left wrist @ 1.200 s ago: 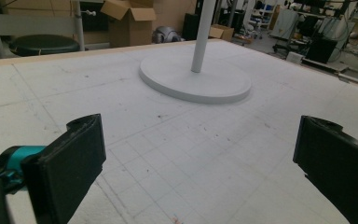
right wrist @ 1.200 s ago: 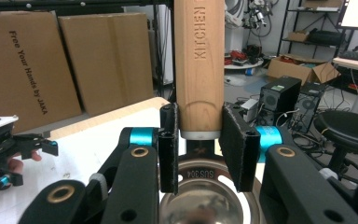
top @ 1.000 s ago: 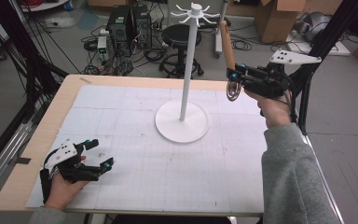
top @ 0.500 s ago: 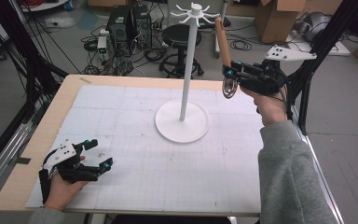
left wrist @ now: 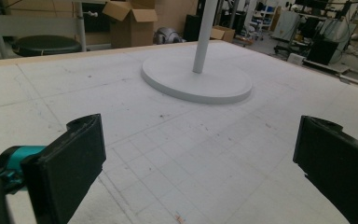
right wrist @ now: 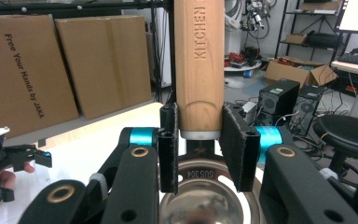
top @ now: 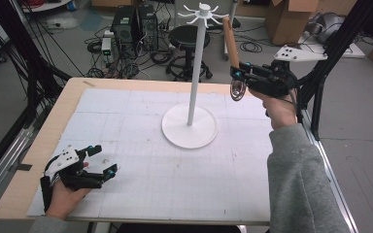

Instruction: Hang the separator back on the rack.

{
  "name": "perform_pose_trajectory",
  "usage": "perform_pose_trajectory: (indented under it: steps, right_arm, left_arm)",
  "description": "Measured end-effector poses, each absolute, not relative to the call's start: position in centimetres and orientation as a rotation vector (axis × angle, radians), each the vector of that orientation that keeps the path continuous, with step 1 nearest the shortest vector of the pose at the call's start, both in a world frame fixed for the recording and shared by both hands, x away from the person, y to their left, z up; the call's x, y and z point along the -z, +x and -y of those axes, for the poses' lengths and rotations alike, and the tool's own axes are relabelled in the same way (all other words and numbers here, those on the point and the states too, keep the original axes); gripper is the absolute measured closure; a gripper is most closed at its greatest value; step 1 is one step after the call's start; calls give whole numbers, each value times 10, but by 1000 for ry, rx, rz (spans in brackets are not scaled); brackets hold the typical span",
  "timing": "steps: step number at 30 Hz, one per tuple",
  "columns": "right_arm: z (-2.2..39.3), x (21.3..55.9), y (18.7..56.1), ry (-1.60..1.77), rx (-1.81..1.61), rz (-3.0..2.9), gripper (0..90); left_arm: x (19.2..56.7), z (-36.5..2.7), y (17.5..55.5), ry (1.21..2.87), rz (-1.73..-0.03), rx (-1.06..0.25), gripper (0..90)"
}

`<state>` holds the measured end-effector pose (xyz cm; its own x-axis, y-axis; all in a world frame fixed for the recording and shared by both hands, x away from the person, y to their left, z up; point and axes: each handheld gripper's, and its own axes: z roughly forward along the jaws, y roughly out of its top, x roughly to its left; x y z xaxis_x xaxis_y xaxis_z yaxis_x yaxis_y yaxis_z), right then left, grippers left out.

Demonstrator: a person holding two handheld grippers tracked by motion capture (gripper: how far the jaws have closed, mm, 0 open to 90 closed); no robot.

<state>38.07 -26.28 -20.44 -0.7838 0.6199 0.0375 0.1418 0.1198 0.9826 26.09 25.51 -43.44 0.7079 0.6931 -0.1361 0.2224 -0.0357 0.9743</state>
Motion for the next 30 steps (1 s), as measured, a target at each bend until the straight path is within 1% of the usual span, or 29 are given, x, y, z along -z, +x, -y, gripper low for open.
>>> perform_pose_trajectory:
  steps: [30]
  right_arm:
    - [254,210,390,750,-1687,-2046,697]
  left_arm:
    - [435,-257,261,1602,-764,-442,28]
